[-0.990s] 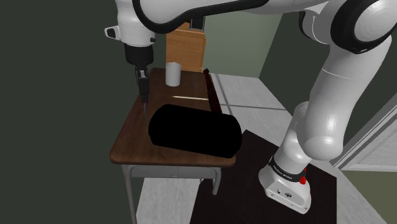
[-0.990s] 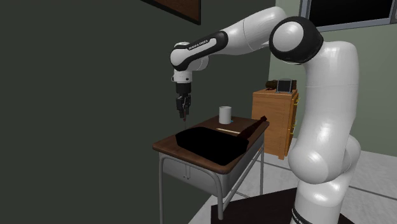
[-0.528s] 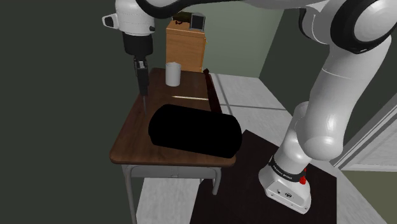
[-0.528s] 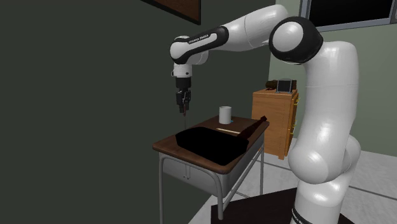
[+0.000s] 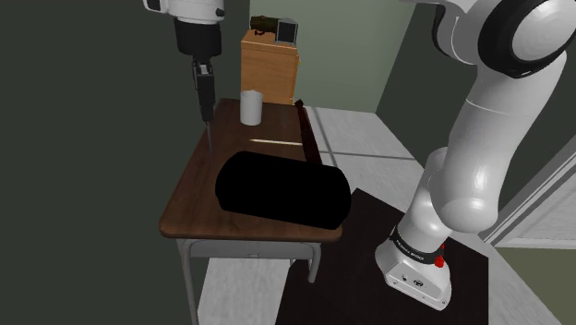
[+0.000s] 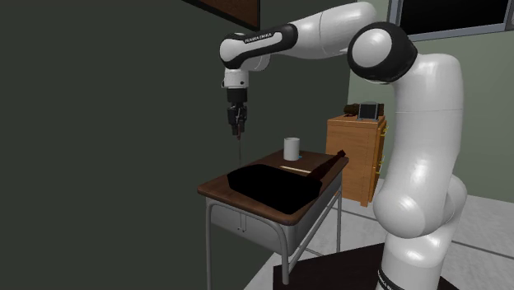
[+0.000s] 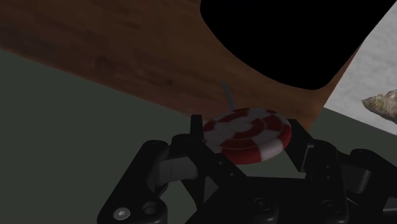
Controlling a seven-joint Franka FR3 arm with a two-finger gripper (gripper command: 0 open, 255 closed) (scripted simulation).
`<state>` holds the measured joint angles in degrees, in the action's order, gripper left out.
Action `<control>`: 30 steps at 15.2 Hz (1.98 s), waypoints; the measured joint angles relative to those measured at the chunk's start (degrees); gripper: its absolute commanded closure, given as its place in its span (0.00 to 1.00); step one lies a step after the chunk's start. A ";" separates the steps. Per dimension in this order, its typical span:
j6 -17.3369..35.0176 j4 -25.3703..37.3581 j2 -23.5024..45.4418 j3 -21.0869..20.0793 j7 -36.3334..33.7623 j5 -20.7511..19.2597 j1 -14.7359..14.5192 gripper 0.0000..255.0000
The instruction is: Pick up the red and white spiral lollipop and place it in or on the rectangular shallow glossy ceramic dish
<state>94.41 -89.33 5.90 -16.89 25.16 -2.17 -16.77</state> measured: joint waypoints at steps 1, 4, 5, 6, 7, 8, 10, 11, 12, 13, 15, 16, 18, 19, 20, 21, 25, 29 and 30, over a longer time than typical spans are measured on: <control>-0.78 1.12 0.35 -0.02 -0.07 -0.10 -0.06 1.00; -3.25 4.04 0.83 -0.11 -0.20 -0.26 -0.21 1.00; -4.10 4.98 0.92 -0.12 -0.18 -0.27 -0.23 1.00; -4.86 5.95 1.14 -0.14 -0.22 -0.34 -0.28 1.00; -5.62 6.84 1.28 -0.14 -0.19 -0.38 -0.29 1.00; -6.59 8.15 1.63 -0.21 -0.32 -0.49 -0.41 1.00; -7.45 8.20 0.82 -0.15 -0.10 -0.24 -0.25 1.00; -7.33 6.06 -1.27 -0.03 0.25 0.37 0.08 1.00; -7.63 4.34 -3.39 -0.09 0.16 0.99 0.11 1.00; -7.58 2.32 -5.49 0.07 0.55 1.58 0.35 1.00; -7.94 -1.97 -10.31 0.36 1.05 2.94 0.60 1.00; -7.92 -3.68 -12.13 0.70 1.66 3.41 0.82 1.00; -8.78 -7.17 -16.64 1.08 2.11 4.60 0.81 1.00; -9.16 -8.89 -18.78 1.29 2.31 5.11 0.77 1.00; -9.28 -10.68 -20.76 1.40 2.37 5.59 0.64 1.00; -10.06 -12.41 -23.29 1.80 2.77 6.14 0.58 1.00; -11.96 -17.98 -30.94 2.93 3.74 7.56 0.11 1.00; -9.85 -21.91 -32.72 2.95 3.89 7.93 -0.11 1.00; -9.12 -22.99 -33.06 3.02 4.05 7.97 -0.12 1.00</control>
<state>85.29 -112.32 -27.16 -13.87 29.21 5.80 -16.89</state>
